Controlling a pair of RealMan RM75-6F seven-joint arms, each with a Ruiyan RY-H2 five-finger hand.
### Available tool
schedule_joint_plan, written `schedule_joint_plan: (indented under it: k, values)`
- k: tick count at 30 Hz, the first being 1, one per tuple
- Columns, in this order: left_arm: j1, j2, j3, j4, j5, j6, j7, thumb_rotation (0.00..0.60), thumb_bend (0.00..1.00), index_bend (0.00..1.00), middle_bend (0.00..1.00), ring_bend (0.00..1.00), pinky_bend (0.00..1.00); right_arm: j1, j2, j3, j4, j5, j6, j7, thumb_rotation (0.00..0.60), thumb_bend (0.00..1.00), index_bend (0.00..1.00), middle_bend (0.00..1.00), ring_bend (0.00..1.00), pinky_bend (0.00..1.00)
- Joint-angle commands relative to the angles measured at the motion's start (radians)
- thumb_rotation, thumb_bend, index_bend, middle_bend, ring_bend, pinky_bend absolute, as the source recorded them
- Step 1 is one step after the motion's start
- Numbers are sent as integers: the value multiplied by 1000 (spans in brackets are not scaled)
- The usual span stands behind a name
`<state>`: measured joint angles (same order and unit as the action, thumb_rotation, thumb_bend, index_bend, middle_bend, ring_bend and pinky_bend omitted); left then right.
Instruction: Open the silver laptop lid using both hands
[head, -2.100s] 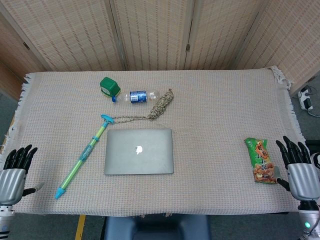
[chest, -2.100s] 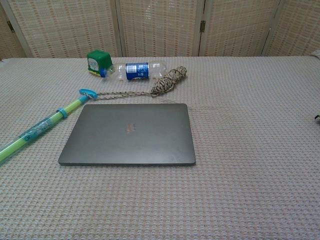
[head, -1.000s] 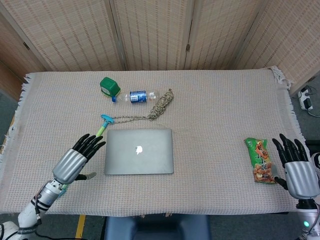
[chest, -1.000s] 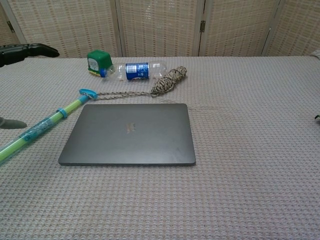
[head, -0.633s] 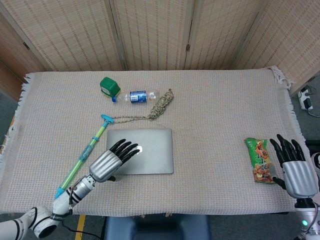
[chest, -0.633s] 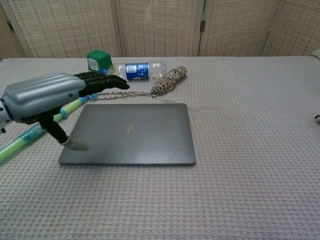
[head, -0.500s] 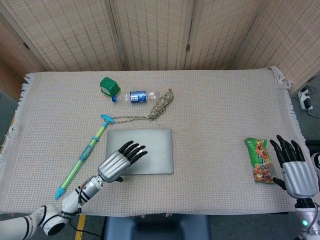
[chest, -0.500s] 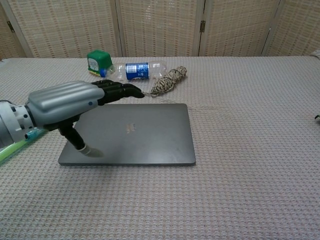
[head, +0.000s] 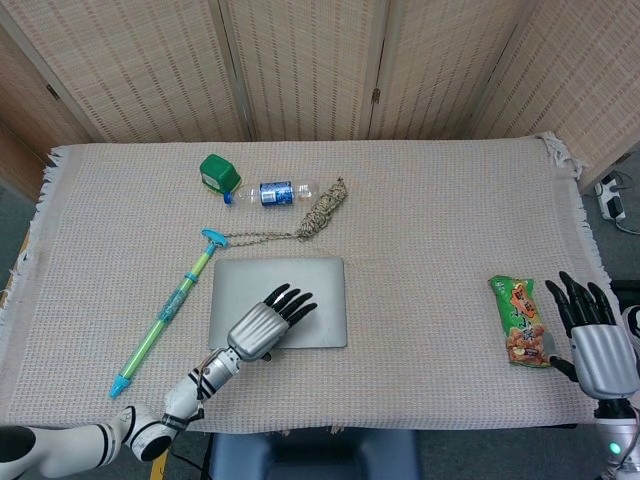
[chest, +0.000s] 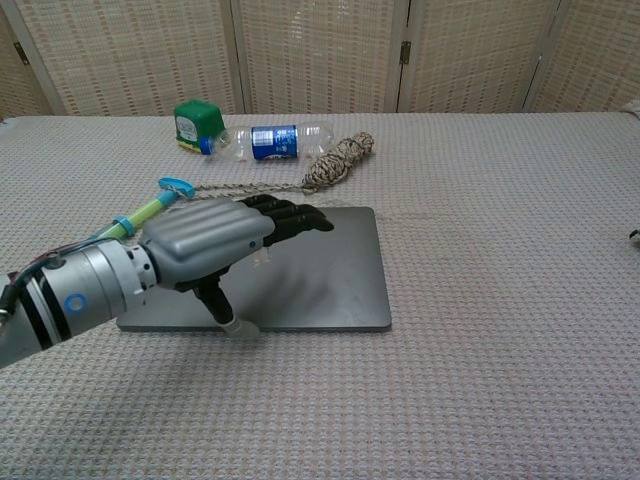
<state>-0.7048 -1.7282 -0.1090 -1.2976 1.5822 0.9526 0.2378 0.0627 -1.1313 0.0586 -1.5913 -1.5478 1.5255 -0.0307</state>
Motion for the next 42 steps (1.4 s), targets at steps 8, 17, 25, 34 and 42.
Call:
schedule_joint_plan:
  k: [8,17,25,34,42]
  values:
    - [3,-46,14,64,-41,24,9,600,90,0,63,31,0,-9,-2,-4,10,-3,13,13,600,519,0,22,83,0]
    - [0,-58,23,81,-57,35,15,600,91,0,64,32,0,-16,-5,-5,21,-3,20,26,600,519,0,21,83,0]
    - [0,-62,32,89,-71,39,-2,600,124,3,64,33,0,-16,-7,-6,26,-3,17,31,600,520,0,21,84,0]
    - [-2,-60,32,81,-81,46,-14,600,188,8,64,34,0,-17,-9,-6,31,-2,16,36,600,519,0,21,84,0]
    - [-3,-68,38,94,-90,46,-26,600,327,18,64,34,0,-18,-10,-6,33,-3,17,40,600,520,0,21,83,0]
